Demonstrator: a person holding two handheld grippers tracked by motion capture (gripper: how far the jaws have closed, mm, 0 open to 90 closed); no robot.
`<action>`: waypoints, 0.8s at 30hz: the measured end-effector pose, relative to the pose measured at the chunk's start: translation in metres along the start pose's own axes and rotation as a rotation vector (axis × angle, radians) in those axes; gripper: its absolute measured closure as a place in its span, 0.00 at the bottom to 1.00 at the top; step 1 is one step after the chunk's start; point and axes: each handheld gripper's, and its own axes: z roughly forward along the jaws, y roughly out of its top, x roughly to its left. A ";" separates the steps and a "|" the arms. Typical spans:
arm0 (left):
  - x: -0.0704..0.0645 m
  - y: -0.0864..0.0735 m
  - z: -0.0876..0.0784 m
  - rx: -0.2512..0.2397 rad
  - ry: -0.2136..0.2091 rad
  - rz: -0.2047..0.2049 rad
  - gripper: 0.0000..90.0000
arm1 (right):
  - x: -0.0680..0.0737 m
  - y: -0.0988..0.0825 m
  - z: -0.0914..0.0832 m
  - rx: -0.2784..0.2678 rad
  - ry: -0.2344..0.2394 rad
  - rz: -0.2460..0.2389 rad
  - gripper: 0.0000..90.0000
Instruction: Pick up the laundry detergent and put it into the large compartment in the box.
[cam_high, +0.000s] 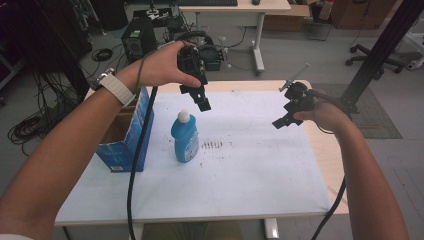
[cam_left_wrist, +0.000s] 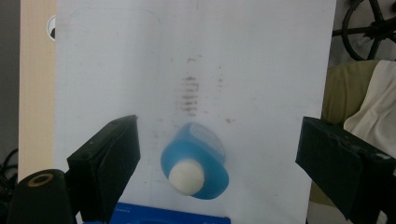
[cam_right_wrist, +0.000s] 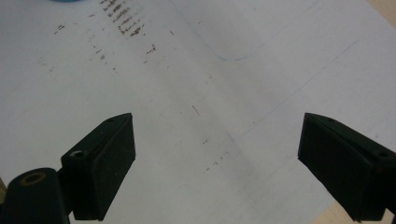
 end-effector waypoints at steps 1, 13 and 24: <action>0.000 0.000 0.000 -0.002 -0.001 0.000 0.15 | 0.000 0.000 0.000 0.003 0.000 0.002 0.13; -0.003 0.000 -0.006 -0.008 0.013 -0.036 0.14 | -0.001 0.001 0.000 0.005 0.004 0.004 0.13; -0.006 0.000 -0.010 -0.009 0.041 -0.113 0.09 | 0.001 0.003 -0.001 0.008 -0.003 0.000 0.12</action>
